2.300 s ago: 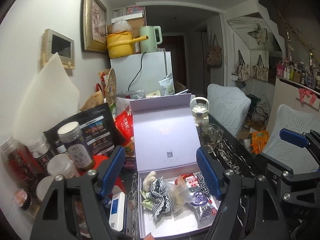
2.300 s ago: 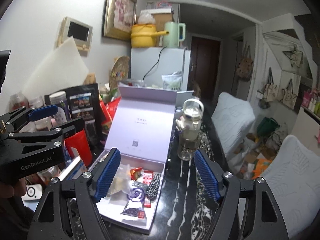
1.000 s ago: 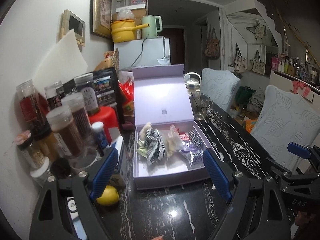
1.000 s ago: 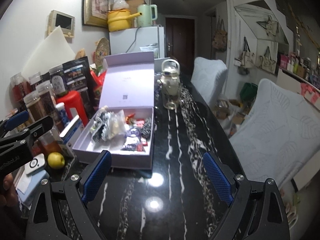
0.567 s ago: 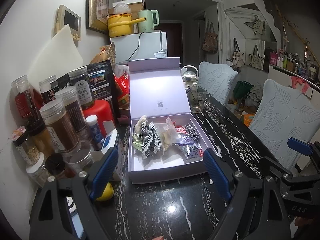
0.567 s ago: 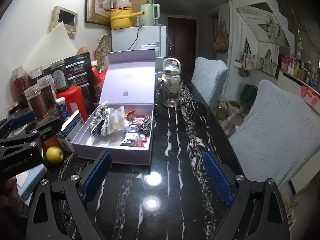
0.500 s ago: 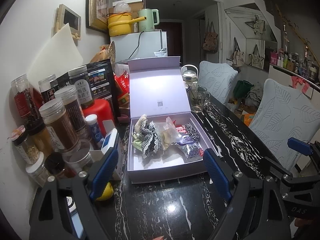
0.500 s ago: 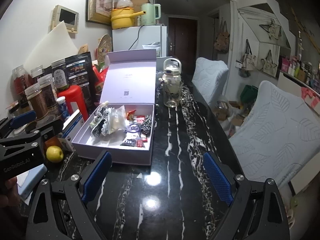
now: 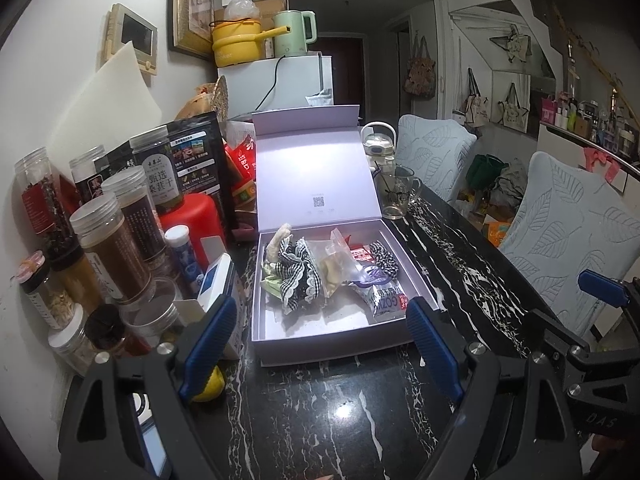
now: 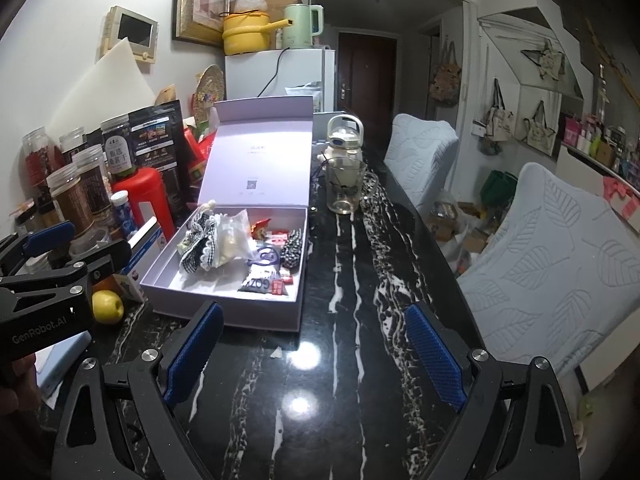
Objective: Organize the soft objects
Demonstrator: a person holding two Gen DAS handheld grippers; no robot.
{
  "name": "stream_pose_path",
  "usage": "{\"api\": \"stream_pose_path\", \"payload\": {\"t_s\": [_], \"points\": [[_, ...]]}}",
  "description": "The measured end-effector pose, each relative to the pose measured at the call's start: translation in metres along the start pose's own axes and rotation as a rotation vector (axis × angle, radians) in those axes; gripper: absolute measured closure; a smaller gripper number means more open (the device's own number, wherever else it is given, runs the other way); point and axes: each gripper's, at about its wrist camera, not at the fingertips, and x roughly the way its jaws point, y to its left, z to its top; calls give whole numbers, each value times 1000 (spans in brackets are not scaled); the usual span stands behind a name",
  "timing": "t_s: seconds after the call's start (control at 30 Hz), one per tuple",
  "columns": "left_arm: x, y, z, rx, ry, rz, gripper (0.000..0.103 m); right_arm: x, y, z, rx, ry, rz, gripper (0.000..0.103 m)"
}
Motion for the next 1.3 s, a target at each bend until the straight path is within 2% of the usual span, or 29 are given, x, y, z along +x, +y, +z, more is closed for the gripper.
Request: {"api": "stream_pose_path", "payload": {"t_s": [1.3], "points": [[6, -9, -3, 20, 26, -41, 16, 3, -9, -4, 4, 9, -23, 9]]}}
